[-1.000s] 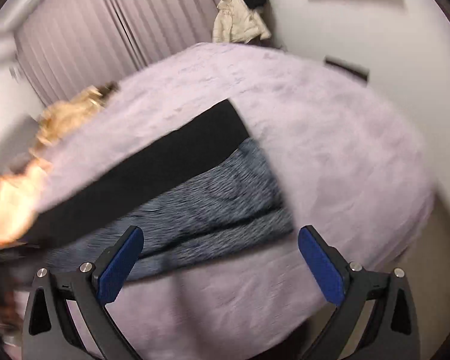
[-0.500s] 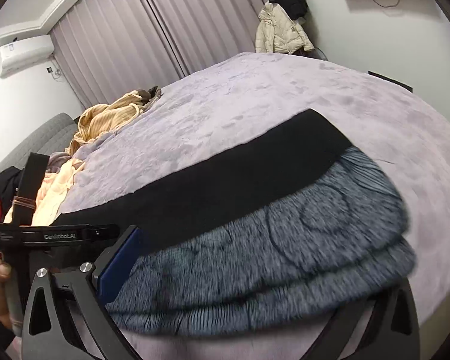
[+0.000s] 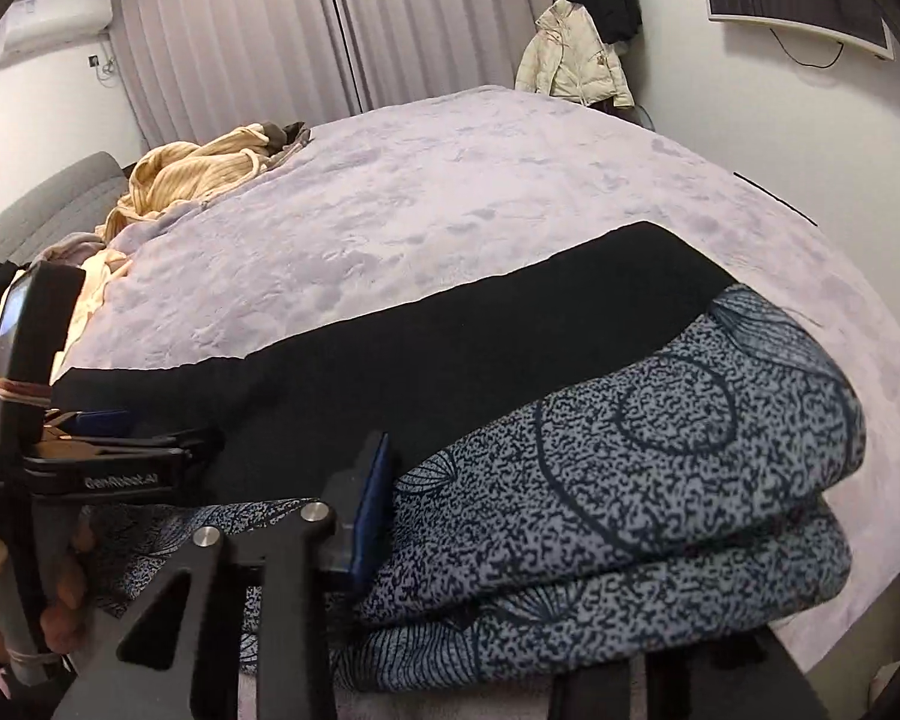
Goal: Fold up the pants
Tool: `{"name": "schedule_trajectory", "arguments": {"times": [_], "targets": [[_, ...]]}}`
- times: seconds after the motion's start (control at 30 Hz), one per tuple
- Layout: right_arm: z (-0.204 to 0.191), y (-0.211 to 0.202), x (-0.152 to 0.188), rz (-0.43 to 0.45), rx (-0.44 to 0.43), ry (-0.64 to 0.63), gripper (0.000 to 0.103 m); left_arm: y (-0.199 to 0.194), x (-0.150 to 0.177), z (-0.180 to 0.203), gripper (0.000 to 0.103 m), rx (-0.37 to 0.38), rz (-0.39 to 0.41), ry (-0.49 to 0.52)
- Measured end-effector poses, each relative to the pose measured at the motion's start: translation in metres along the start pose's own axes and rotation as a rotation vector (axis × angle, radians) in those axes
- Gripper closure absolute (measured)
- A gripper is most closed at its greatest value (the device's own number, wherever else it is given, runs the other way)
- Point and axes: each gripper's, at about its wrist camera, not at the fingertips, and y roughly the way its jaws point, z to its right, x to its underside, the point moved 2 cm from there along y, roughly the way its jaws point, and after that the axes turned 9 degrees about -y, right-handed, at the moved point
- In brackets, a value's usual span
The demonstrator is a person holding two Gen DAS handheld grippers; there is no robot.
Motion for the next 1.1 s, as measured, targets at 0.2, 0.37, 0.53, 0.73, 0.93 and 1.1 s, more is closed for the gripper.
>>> {"name": "schedule_trajectory", "arguments": {"times": [0.2,0.37,0.53,0.73,0.93,1.1], "targets": [[-0.014,-0.021,-0.018,0.05,-0.001,-0.012,0.086,-0.001,0.007,0.011,0.0,-0.023,0.026,0.008],[-0.059,-0.057,-0.035,0.166,0.044,-0.185,0.087,-0.025,-0.002,-0.015,0.0,0.136,-0.054,-0.083],[-0.117,-0.075,-0.046,0.226,0.063,-0.368,0.087,-0.046,-0.007,-0.077,0.0,0.284,-0.069,-0.247],[-0.2,-0.053,-0.032,0.227,0.055,-0.584,0.087,-0.068,-0.012,-0.179,0.0,0.287,0.023,-0.453],[-0.268,-0.007,-0.001,0.152,0.035,-0.787,0.087,-0.036,-0.007,-0.242,0.0,0.261,-0.022,-0.546],[-0.29,0.015,0.019,0.087,0.048,-0.864,0.087,-0.038,0.003,-0.27,0.0,0.232,0.007,-0.57]]}}
